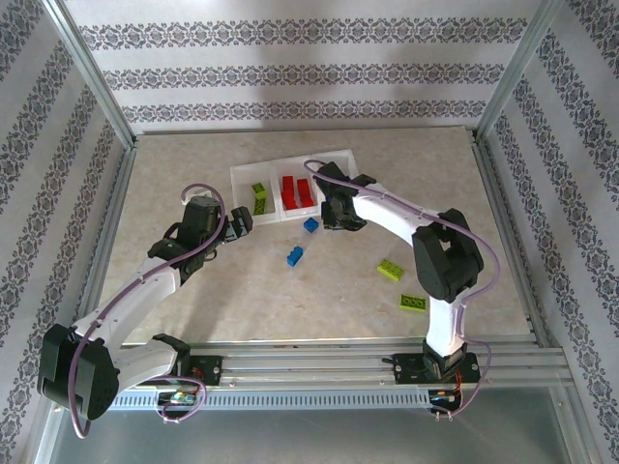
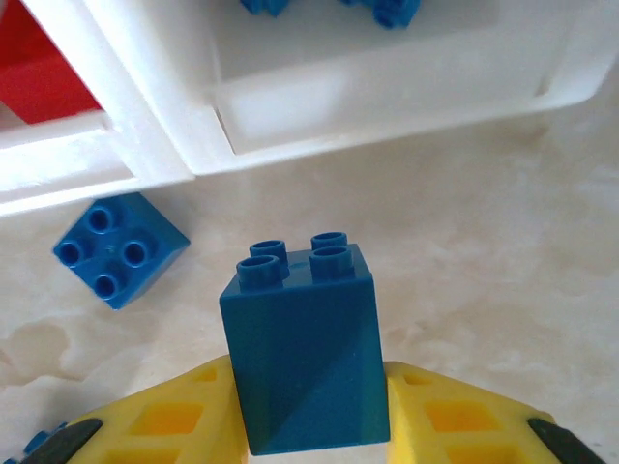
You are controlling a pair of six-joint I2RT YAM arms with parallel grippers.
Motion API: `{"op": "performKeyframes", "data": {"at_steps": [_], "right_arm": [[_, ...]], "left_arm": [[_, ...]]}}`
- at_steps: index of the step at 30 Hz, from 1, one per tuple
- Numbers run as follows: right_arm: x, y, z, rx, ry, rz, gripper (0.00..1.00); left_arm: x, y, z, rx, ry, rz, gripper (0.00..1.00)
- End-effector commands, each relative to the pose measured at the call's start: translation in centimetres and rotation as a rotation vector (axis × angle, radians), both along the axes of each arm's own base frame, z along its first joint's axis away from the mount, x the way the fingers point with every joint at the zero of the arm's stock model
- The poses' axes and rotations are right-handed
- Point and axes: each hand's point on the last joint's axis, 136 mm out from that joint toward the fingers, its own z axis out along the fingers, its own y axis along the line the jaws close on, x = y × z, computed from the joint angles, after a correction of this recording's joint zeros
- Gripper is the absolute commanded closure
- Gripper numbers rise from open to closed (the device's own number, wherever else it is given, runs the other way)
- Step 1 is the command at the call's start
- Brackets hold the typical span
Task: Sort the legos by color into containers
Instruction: Pick up the lego from the center of the table, then place the lego in the container.
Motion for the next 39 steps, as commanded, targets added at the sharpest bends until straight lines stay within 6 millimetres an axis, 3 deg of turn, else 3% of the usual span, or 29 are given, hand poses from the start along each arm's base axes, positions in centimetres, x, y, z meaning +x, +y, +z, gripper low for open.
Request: {"op": "performKeyframes", "data": {"at_steps": [1, 11, 22, 31, 39], "right_arm": [[1.4, -1.2, 2.8, -0.033, -0.072, -0.001, 0.66], [7.3, -1.3, 4.9, -0.019, -0.151, -0.011, 0.66], [13.1, -1.1, 4.6, 0.036, -0.188, -0.019, 0.65], [15.8, -0.3, 3.4, 0.124, -0.182, -0.025, 0.61], [16.5, 0.8, 3.6, 0.180, -0.176, -0.006, 0.55]], "left_arm": [[0.6, 0.4, 0.7, -0.017, -0.033, 0.022, 0.00], [0.3, 0.5, 0.7, -0.010, -0.026, 0.021, 0.00], [0.0, 0.8, 0.7, 0.004, -0.020, 0.020, 0.00], [-0.2, 0.7, 0.4, 0.000, -0.008, 0.015, 0.00], [-0.3, 0.6, 0.3, -0.010, -0.003, 0.015, 0.00]]}}
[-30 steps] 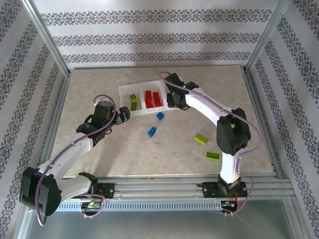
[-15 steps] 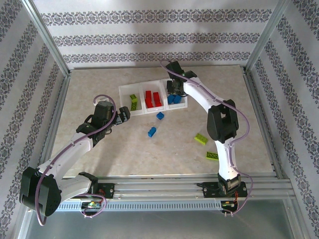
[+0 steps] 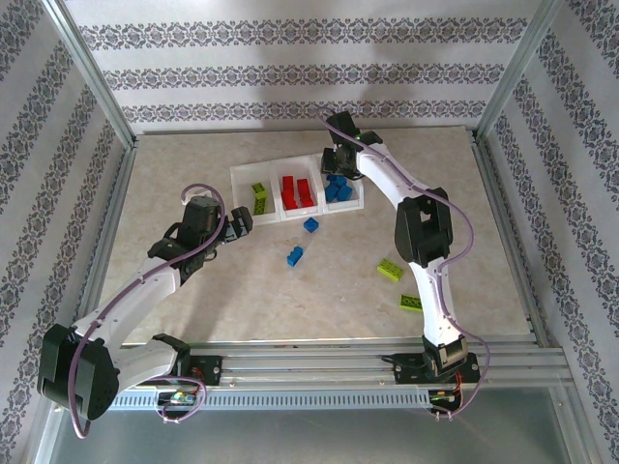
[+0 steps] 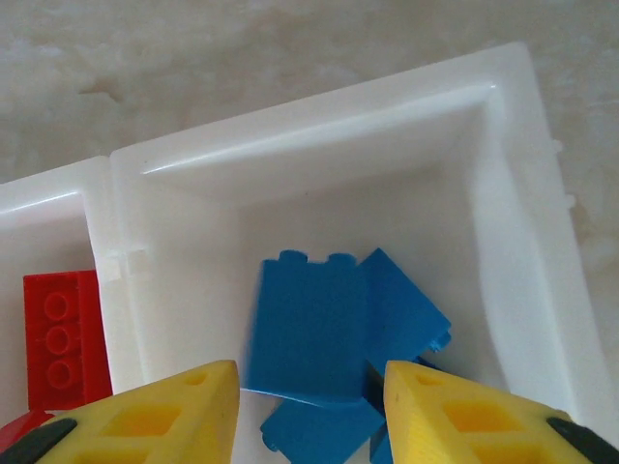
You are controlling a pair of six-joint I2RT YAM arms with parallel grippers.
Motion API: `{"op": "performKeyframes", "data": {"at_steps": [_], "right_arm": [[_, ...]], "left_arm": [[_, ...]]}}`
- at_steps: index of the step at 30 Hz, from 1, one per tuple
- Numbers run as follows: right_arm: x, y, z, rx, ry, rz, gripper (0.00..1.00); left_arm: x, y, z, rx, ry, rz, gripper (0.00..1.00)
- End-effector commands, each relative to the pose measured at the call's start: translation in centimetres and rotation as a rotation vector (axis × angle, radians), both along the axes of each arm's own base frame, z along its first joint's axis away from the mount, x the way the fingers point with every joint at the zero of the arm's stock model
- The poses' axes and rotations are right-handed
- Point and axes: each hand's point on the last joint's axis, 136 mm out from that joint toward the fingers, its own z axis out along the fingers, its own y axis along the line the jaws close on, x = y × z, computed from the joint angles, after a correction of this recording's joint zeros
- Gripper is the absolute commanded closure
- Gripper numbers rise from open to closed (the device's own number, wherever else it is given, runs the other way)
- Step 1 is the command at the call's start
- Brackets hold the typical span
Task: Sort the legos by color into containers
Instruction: Place the lego in the container.
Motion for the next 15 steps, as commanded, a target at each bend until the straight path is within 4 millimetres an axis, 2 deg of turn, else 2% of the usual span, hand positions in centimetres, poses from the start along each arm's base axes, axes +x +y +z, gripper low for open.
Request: {"op": "performKeyframes", "data": {"at_steps": [1, 5, 9, 13, 15], "right_arm": [[0.2, 0.7, 1.1, 0.038, -0.006, 0.020, 0.54], [-0.4, 0.6, 2.0, 0.034, -0.012, 0.020, 0.54], [-1.6, 0.5, 3.9, 0.006, -0.043, 0.024, 0.53], [-3.7, 0.2, 5.9, -0.036, -0.076, 0.012, 0.43], [-5.0, 0.1, 6.2, -0.057, -0.079, 0.008, 0.37]], "left_arm": [[-0.3, 0.6, 0.3, -0.011, -0.006, 0.015, 0.00], [-0.3, 0.6, 0.6, -0.015, -0.013, 0.016, 0.00], [-0.2, 0.5, 0.6, -0.018, -0.016, 0.015, 0.00], [-0.1, 0.4, 0.7, -0.018, -0.017, 0.013, 0.00], [-0.1, 0.5, 0.7, -0.018, -0.018, 0.013, 0.00]]}}
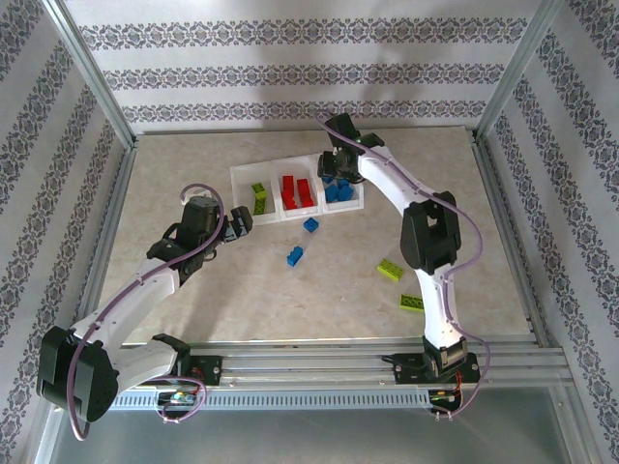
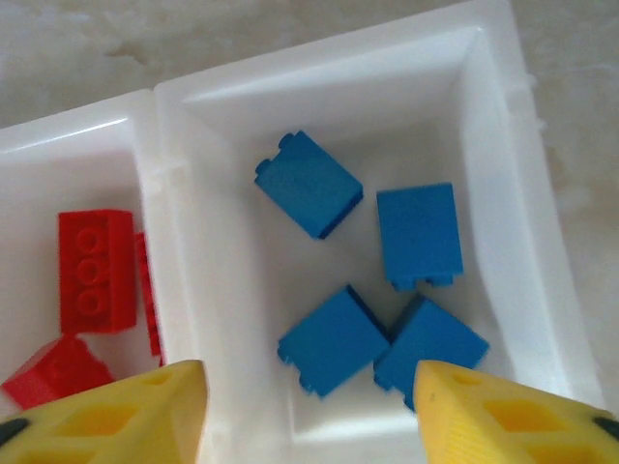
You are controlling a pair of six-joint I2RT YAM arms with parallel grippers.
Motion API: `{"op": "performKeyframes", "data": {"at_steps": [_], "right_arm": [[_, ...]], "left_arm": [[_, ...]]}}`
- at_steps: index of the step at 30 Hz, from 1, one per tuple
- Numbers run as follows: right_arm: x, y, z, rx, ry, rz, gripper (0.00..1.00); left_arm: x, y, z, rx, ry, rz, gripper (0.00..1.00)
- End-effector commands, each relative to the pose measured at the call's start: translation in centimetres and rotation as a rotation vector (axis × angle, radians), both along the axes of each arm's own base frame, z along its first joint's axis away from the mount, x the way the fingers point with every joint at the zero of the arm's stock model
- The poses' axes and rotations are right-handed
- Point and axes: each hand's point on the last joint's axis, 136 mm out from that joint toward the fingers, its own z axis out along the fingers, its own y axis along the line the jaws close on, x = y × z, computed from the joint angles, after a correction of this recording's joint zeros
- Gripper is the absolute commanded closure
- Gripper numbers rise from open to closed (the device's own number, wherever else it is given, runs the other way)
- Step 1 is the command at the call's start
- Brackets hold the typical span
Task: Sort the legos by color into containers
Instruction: Place the lego in the container, then pick up the lego from the center of the table.
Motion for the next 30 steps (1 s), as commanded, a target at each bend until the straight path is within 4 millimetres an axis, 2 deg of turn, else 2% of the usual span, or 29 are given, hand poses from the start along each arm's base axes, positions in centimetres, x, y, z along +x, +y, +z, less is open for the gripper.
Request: {"op": "performKeyframes", "data": {"at_steps": [1, 6, 9, 10, 11, 15, 19, 24, 30], "right_arm": [[-2.4, 0.0, 3.8, -0.034, -0.069, -0.005, 0.34], [-6.3, 0.5, 3.4, -0.065, -0.065, -0.006, 0.19], [-8.4, 1.3, 2.2, -0.084, -0.048, 0.016, 0.11], [-9.2, 1.5, 1.6, -0.097, -0.039, 0.027, 0.04], [-9.8, 1.9, 1.0, -0.108, -0.029, 0.040, 0.02], [-12.0, 3.3, -1.5, -0.139, 0.017, 0.082, 0.02], [-13.3, 4.2, -3.7, -0.149, 0.060, 0.099, 0.02], [-13.4, 5.2, -5.9, -0.157, 0.094, 0.128, 0.03], [-12.4, 6.2, -7.5, -0.178, 0.101, 0.176, 0.13]], "left_arm": [[0.0, 0.6, 0.4, -0.011, -0.010, 0.017, 0.00], [0.1, 0.6, 0.4, -0.011, -0.015, 0.022, 0.00], [0.1, 0.6, 0.4, -0.015, -0.017, 0.023, 0.00], [0.1, 0.6, 0.3, -0.015, -0.017, 0.023, 0.00], [0.1, 0.6, 0.3, -0.016, -0.015, 0.022, 0.00], [0.1, 0.6, 0.2, -0.017, -0.014, 0.021, 0.00], [0.0, 0.7, 0.1, -0.016, -0.011, 0.026, 0.00], [0.0, 0.7, 0.0, -0.017, -0.008, 0.026, 0.00], [-0.1, 0.9, -0.1, -0.009, -0.004, 0.030, 0.00]]}}
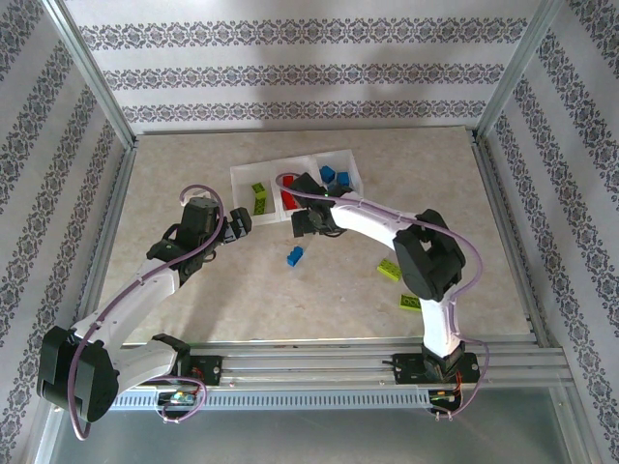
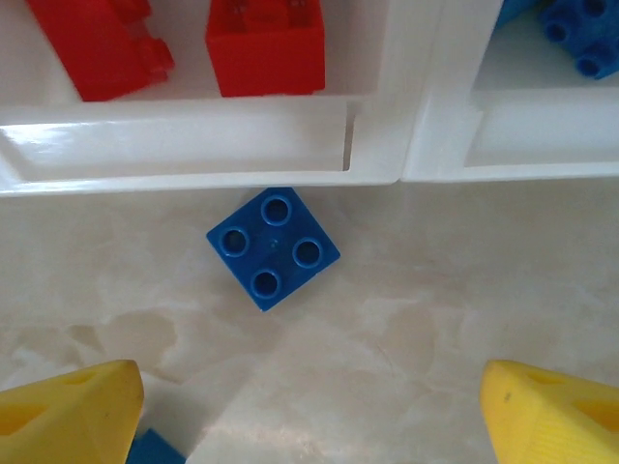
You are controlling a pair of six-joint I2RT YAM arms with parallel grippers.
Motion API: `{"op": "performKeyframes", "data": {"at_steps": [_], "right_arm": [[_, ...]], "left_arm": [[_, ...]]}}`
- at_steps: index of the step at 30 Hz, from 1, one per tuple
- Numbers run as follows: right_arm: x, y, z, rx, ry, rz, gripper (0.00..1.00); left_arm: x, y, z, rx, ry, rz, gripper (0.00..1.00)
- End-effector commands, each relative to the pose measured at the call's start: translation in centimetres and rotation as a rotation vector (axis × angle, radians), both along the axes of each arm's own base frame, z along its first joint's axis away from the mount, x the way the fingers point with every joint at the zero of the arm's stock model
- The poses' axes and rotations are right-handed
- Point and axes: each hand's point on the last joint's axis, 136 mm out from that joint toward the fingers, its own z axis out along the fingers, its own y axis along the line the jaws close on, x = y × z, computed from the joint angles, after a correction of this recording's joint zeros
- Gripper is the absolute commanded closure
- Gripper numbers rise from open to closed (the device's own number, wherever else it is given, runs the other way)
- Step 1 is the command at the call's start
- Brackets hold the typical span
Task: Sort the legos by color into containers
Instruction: Pick up the lego from the center of the table.
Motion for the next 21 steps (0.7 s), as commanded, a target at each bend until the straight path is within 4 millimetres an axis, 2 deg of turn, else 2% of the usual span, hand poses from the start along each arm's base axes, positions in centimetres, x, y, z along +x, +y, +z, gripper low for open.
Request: {"op": "performKeyframes", "data": {"at_steps": [1, 13, 21], "right_arm": [[0.9, 1.1, -0.3, -0.004, -0.015, 0.038, 0.15], [2.7, 2.2, -2.2, -0.060, -0.027, 0.106, 0.31], [3.2, 3.0, -2.9, -0.052, -0.017, 0.134, 0.34]], "left_arm": [[0.0, 0.6, 0.3, -0.010, -0.012, 0.024, 0.00], [0.0, 0.7, 0.2, -0.004, -0.009, 0.024, 0.00], [-0.1, 0.7, 0.1, -0.002, -0.005, 0.024, 0.00]]}}
